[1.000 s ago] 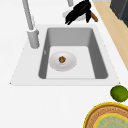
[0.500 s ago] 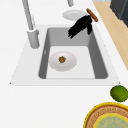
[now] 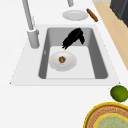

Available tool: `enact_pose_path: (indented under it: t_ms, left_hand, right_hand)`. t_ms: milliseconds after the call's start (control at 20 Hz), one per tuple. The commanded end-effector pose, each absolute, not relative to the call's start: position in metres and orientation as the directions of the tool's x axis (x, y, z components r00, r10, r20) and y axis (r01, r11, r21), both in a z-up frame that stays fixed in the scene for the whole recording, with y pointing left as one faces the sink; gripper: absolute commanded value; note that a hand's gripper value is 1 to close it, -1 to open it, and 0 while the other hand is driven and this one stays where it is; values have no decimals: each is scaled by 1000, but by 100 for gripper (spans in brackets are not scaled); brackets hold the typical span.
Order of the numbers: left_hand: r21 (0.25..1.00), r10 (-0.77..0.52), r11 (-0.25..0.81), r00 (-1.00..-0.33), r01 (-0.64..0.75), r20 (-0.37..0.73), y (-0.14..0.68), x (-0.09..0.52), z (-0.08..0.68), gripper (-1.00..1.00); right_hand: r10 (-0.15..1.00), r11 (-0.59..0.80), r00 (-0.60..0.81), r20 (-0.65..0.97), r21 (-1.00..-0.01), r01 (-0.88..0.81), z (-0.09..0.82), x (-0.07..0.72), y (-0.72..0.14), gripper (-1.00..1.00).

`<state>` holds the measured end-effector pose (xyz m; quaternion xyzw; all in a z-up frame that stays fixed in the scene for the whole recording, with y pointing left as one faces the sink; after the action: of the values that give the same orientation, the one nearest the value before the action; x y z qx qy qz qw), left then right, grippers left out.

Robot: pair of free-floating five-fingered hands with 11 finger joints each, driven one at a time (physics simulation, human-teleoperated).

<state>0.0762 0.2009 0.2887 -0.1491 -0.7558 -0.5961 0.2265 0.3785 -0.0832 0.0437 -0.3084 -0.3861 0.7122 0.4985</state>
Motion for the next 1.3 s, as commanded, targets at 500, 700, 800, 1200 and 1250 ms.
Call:
enact_pose_path:
  t_ms: [500,700,800,1200,1250]
  left_hand:
    - [833,-45,245,-853,495,520,201,76,289,0]
    - [833,-45,245,-853,495,520,201,76,289,0]
    - [833,-45,245,-853,495,520,201,76,289,0]
    - [833,-45,245,-853,495,520,201,76,289,0]
    - [833,-45,245,-853,495,520,201,76,289,0]
  right_hand:
    - [945,-172,-327,13,-829,-532,2,407,-75,-100]
    - [941,-184,-339,6,-831,-525,-21,416,-84,-100]
    - [939,-181,-343,26,-811,-556,-31,424,-83,-100]
    - [944,-169,-322,70,-735,-657,-62,448,-83,-100]
    - [946,-166,-316,78,-718,-676,-65,453,-83,-100]
